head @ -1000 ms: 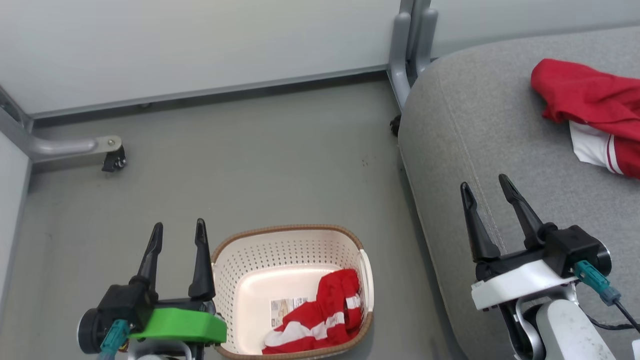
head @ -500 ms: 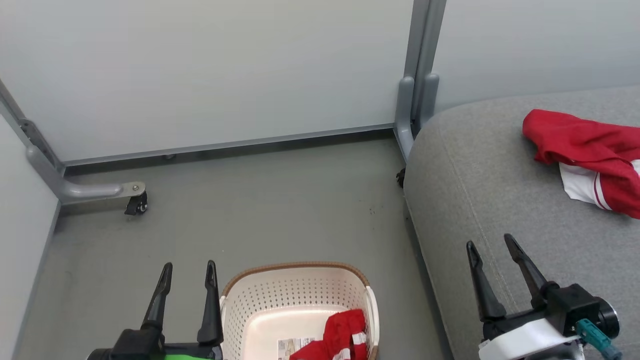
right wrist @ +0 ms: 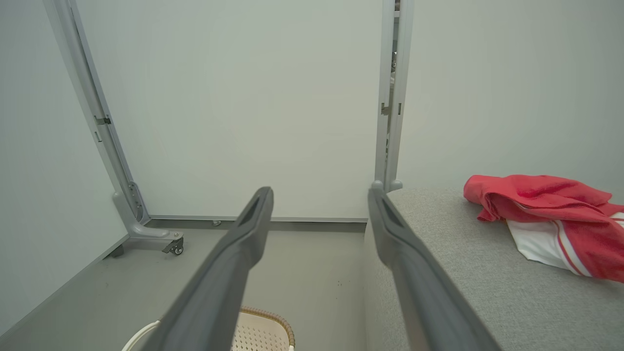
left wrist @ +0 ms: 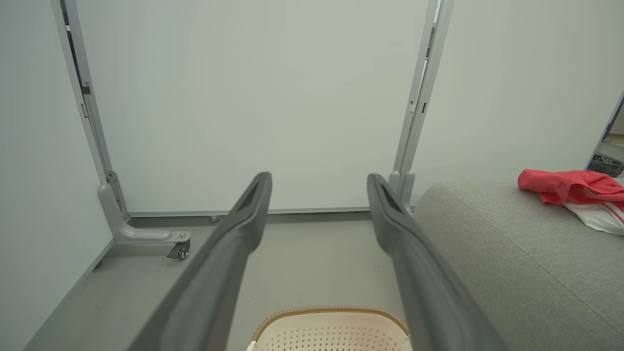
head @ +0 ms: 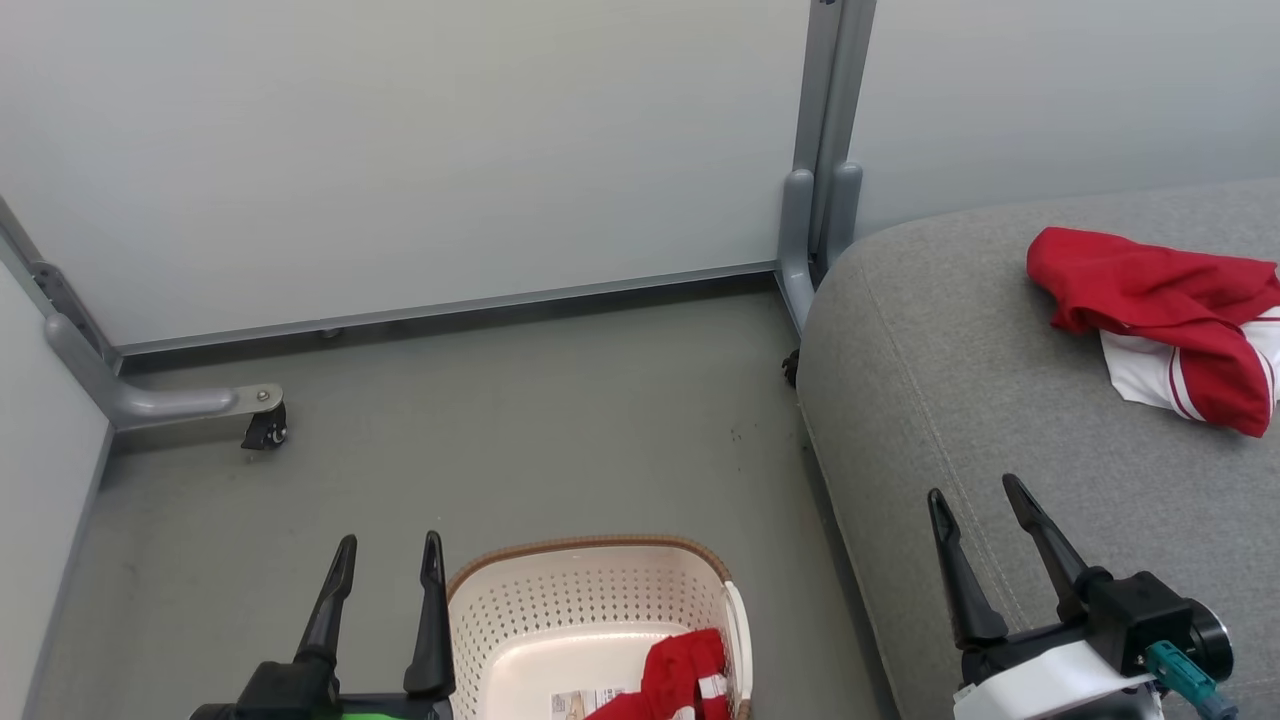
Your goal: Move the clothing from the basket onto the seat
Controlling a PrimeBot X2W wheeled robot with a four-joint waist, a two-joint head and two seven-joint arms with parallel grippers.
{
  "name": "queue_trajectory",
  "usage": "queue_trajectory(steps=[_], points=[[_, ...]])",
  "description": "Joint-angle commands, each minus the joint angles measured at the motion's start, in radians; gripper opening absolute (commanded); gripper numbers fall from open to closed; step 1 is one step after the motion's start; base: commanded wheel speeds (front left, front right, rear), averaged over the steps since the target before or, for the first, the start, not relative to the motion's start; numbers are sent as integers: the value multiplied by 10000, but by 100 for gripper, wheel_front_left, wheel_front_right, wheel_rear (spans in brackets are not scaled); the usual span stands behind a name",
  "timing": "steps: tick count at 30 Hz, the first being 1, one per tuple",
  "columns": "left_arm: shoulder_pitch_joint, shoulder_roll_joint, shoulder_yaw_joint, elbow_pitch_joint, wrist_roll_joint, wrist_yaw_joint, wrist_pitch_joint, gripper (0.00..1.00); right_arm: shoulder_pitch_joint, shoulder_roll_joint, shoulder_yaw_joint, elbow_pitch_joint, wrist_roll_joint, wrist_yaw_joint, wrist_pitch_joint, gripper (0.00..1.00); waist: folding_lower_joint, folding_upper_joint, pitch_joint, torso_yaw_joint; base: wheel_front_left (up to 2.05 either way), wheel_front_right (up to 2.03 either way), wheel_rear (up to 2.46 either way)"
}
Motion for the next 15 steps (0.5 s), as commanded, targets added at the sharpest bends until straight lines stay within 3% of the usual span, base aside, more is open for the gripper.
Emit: queue_trajectory(steps=[1,15], points=[[-118,14,46,-4,-78,16,-1,100,-17,-10,-32,17,-24,-7,-27,100,1,0,6,9,0,0,0],[-317,13,177,26,134,-9,-1,100,-151,4,-46,-62,-64,-7,-29,100,1,0,159,6,0,0,0]])
